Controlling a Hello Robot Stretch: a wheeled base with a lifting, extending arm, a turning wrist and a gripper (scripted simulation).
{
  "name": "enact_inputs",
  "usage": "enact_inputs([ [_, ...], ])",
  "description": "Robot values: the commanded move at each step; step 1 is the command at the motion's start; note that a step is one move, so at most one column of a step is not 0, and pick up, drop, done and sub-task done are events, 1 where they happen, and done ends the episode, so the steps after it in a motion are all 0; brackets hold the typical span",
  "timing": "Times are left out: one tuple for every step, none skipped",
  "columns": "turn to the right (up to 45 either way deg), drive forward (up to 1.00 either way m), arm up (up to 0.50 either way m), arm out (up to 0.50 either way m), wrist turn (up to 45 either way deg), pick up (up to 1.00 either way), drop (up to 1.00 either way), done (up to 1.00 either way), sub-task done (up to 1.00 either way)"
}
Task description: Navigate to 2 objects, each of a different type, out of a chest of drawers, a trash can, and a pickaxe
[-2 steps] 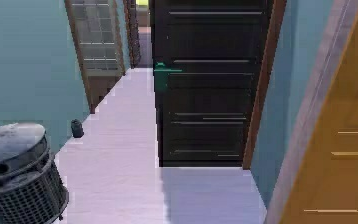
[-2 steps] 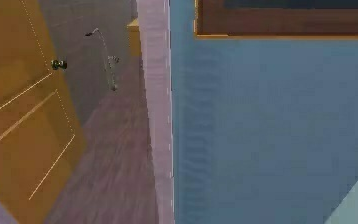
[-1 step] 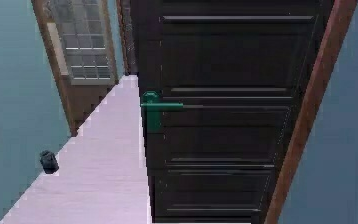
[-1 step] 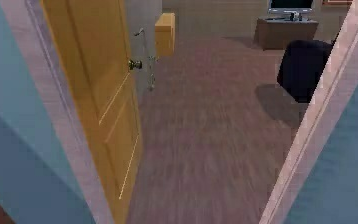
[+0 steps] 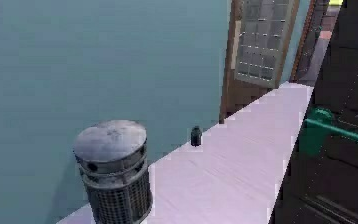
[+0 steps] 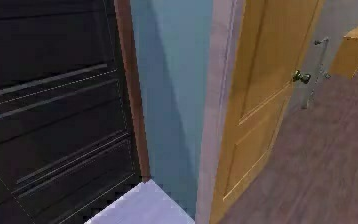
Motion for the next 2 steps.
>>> enact_inputs([
  [-45.0, 0.0, 0.0, 0.0, 0.0, 0.0, 0.0, 0.0, 0.0],
  [-33.0, 0.0, 0.0, 0.0, 0.0, 0.0, 0.0, 0.0, 0.0],
])
